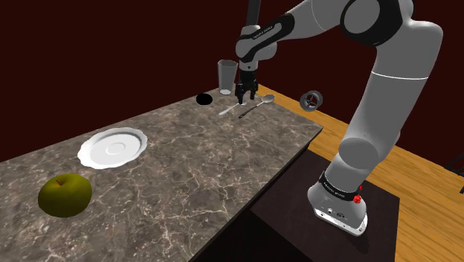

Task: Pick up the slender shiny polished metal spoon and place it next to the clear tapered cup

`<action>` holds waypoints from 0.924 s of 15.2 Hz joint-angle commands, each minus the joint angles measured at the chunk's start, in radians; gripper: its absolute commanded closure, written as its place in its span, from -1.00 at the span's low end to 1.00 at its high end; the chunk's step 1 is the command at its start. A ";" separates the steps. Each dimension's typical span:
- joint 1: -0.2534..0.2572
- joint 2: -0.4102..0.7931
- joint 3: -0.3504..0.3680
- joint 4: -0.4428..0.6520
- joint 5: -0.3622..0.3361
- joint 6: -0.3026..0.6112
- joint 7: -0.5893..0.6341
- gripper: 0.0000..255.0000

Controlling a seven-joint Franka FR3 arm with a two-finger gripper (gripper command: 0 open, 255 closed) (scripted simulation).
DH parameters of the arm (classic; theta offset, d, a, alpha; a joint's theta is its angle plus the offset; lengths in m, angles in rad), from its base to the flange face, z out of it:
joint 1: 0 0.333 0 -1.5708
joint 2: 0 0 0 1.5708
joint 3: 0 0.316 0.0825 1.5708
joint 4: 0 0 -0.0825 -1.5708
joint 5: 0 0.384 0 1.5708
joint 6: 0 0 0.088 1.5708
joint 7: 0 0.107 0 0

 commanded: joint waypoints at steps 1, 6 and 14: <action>0.000 0.000 0.000 0.000 0.000 0.000 0.000 -1.00; -0.001 -0.032 -0.001 0.091 -0.004 -0.123 0.002 -1.00; -0.001 -0.032 -0.001 0.091 -0.004 -0.123 0.002 -1.00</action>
